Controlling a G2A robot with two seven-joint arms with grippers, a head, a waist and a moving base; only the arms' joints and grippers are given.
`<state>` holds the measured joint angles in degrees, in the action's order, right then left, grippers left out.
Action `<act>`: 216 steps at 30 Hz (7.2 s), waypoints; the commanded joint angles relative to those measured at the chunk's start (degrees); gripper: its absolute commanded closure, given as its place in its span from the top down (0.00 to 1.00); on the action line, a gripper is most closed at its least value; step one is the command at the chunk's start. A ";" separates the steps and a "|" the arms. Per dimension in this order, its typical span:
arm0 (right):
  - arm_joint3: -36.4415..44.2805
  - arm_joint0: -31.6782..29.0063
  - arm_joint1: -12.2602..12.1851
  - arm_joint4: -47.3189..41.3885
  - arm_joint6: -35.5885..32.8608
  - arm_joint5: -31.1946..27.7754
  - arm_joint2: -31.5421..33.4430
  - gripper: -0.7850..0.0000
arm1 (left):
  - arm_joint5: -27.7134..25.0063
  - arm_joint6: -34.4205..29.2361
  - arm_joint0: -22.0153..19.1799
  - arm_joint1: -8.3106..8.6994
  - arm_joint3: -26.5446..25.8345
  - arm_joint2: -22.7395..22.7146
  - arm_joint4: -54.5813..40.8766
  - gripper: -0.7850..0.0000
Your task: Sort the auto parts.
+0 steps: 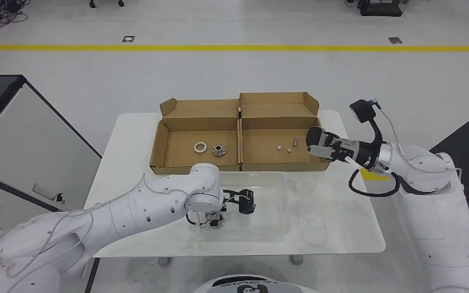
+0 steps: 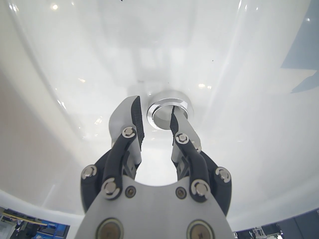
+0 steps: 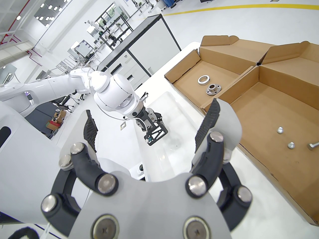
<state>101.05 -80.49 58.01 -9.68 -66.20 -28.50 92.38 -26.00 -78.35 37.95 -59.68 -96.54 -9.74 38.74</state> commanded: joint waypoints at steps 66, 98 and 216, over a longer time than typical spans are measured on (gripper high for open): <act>0.00 0.00 0.00 0.00 0.00 0.00 0.00 1.00 | -8.21 34.17 6.92 15.39 -8.98 -34.18 -30.51 0.00; 0.00 0.00 0.00 0.00 0.00 0.00 0.00 1.00 | -12.16 44.07 16.52 17.45 -4.19 -48.52 -49.12 0.00; 0.00 0.00 0.00 0.00 0.00 0.00 0.00 1.00 | -27.31 29.48 18.26 2.94 -7.00 -56.17 -96.68 0.00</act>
<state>101.05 -80.49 58.01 -9.68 -66.20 -28.50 92.38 -53.32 -48.88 56.21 -56.73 -103.54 -65.91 -57.93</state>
